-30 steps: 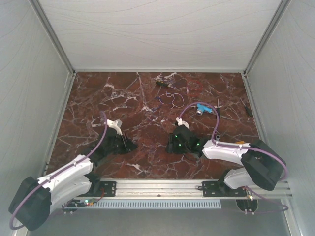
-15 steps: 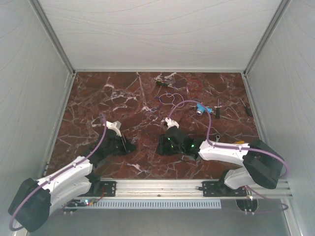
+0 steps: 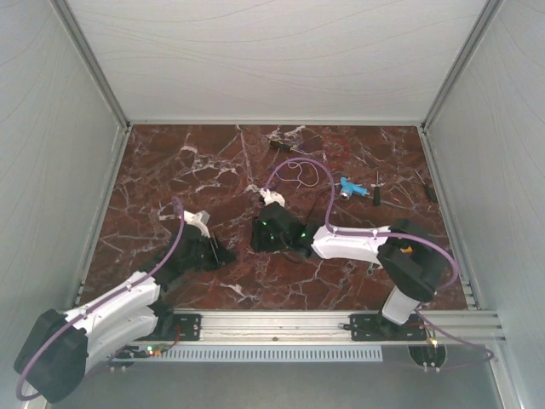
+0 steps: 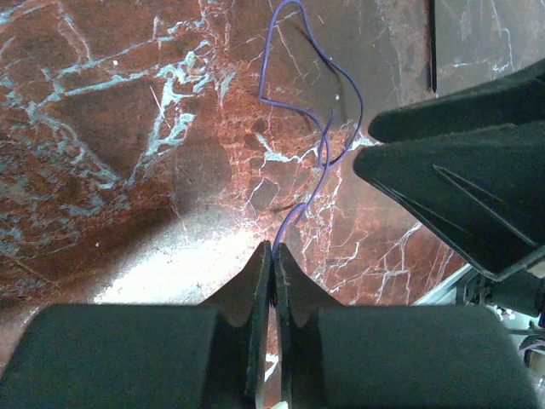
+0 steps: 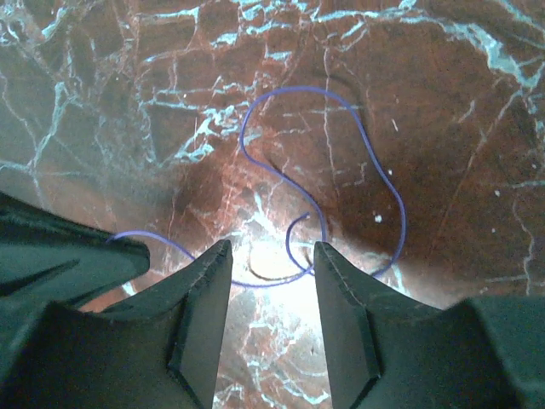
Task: Zip-tie the wires
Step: Straighten the cable at the center of the board.
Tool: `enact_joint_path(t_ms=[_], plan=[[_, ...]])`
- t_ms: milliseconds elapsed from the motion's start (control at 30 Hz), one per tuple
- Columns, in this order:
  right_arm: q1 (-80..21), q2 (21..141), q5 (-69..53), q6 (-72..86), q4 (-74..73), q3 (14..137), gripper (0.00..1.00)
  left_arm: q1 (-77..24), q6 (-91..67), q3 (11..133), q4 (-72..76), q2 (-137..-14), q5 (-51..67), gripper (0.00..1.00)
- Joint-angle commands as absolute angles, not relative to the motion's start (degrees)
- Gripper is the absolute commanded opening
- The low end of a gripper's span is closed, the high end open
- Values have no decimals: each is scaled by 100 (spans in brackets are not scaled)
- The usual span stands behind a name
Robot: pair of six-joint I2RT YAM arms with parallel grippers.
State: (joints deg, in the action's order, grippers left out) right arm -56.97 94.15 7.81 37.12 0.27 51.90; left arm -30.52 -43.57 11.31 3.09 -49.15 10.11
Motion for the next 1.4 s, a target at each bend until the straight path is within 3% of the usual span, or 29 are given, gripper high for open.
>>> enact_joint_path(t_ms=[0, 200, 400, 767, 1067, 1167, 1267, 1367], plan=[[-5735, 9721, 1087, 3570, 55, 5540, 41, -3076, -4407, 1135, 508, -4795, 1107, 0], [-5735, 9651, 1717, 3781, -196, 5366, 41, -3076, -4420, 1100, 501, -4747, 1118, 0], [-5703, 9783, 1487, 3738, -52, 5297, 38, -3076, -4412, 1105, 540, -4738, 1142, 0], [-5695, 9834, 2408, 3842, -579, 5400, 36, -3076, -4416, 1099, 448, -4637, 1116, 0], [-5686, 10224, 2408, 3712, -405, 5488, 32, -3076, -4413, 1108, 466, -4673, 1125, 0], [-5686, 10379, 2446, 3683, -474, 5562, 24, -3076, -4408, 1116, 443, -4661, 1111, 0], [-5689, 10358, 2490, 3685, -541, 5492, 3, -3076, -4433, 1153, 291, -4577, 977, 0], [-5695, 10119, 2622, 3666, -688, 5286, 0, -3076, -4520, 1292, -232, -4344, 447, 0]])
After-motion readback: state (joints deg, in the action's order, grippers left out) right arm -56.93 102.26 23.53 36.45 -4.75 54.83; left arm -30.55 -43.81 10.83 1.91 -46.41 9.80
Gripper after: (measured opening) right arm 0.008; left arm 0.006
